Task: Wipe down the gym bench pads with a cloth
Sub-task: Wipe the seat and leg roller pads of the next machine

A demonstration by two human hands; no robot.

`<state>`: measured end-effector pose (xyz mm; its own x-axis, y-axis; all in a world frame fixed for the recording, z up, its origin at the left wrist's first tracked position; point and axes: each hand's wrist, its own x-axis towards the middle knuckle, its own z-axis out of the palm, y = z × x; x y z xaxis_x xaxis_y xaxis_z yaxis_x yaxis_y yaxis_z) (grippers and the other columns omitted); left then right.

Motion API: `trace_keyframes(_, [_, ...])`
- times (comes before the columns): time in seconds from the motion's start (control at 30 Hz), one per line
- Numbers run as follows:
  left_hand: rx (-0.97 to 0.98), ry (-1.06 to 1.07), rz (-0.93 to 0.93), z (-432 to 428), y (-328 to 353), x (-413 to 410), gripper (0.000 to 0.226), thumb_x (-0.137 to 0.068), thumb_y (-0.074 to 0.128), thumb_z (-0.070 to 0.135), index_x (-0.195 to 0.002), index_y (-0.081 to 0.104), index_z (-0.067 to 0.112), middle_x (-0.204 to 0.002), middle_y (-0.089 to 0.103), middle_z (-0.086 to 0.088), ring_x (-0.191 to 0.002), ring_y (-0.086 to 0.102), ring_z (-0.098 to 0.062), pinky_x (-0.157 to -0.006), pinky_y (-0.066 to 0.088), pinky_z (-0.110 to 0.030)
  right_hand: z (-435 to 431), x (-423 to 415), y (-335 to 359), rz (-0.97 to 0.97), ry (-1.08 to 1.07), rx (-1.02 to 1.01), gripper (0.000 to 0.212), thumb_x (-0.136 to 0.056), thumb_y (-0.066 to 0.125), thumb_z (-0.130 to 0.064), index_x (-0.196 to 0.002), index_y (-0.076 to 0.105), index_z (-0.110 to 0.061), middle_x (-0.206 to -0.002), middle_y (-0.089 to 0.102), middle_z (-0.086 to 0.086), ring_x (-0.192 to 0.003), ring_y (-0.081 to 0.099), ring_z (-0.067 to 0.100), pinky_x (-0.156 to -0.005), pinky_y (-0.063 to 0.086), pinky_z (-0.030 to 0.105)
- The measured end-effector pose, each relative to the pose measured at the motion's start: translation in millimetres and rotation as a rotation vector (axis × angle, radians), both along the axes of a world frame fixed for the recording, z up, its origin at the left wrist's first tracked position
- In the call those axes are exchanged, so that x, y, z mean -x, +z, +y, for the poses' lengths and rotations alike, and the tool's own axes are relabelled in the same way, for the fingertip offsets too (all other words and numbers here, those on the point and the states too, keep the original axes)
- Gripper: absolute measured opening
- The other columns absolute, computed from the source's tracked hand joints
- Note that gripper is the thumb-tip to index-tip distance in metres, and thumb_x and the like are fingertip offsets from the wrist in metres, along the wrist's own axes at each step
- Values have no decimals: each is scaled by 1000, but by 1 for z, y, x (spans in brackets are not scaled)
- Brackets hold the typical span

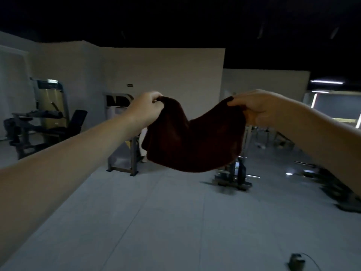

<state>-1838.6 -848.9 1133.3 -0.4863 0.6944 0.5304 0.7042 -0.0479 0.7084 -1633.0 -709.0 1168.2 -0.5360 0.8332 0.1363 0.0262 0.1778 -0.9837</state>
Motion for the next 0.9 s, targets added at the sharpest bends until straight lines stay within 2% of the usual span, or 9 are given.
trace_keyframes(0.13, [-44,-113,-307,44,-9,42,22,-102,42,13,-94,62,14,-96,63,-9,-90,61,-24,-74,49,-33,32,9,-11,96,-230,-109,18,-90,61,2,-107,65,2,-83,62,11,-65,65,14,-51,55,21])
trace_keyframes(0.2, [-36,-146,-383,68,-11,61,22,-103,40,13,-107,61,8,-97,61,-6,-87,60,-19,-69,47,-27,51,13,-16,39,-279,-171,20,-92,59,-1,-112,64,0,-88,64,12,-64,64,12,-49,55,20])
trace_keyframes(0.33, [-22,-236,-469,112,-14,89,27,-105,36,19,-129,50,13,-99,57,3,-86,57,-12,-64,47,-23,87,28,-25,-199,-443,-338,17,-97,55,-14,-112,64,-15,-101,66,6,-88,65,18,-79,57,32])
trace_keyframes(0.43, [-40,-259,-447,146,-19,102,32,-106,34,20,-135,47,14,-113,54,-1,-97,55,-15,-77,47,-26,105,42,-32,-253,-515,-399,16,-99,51,-18,-111,61,-17,-102,64,6,-90,63,19,-77,54,32])
trace_keyframes(0.57, [-51,-249,-417,188,-31,117,22,-105,34,21,-117,53,18,-102,58,-1,-101,57,-21,-85,48,-35,127,52,-40,-262,-603,-423,14,-98,52,-20,-105,61,-12,-91,61,7,-84,62,22,-74,54,36])
trace_keyframes(0.63, [-49,-257,-402,209,-35,124,17,-104,35,22,-107,52,18,-100,58,-3,-101,59,-25,-88,49,-39,140,51,-45,-242,-631,-405,17,-98,52,-21,-106,62,-9,-97,63,12,-87,63,25,-80,56,42])
trace_keyframes(0.73, [-43,-276,-385,237,-41,129,19,-102,38,22,-91,53,20,-106,58,-10,-103,59,-29,-94,48,-47,161,46,-53,-184,-629,-364,24,-98,53,-25,-114,60,-8,-103,65,12,-90,66,24,-79,58,40])
trace_keyframes(0.8, [-37,-278,-394,260,-47,128,17,-100,43,20,-85,50,22,-98,56,-9,-95,57,-26,-86,51,-45,179,44,-58,-166,-665,-376,28,-98,53,-27,-117,59,-7,-104,63,11,-94,64,25,-80,57,40])
trace_keyframes(0.9, [-44,-240,-484,294,-49,123,6,-98,50,18,-98,44,18,-94,49,-4,-81,52,-18,-63,47,-32,214,42,-64,-170,-722,-336,28,-96,56,-28,-108,61,-3,-105,64,14,-99,64,31,-89,54,46])
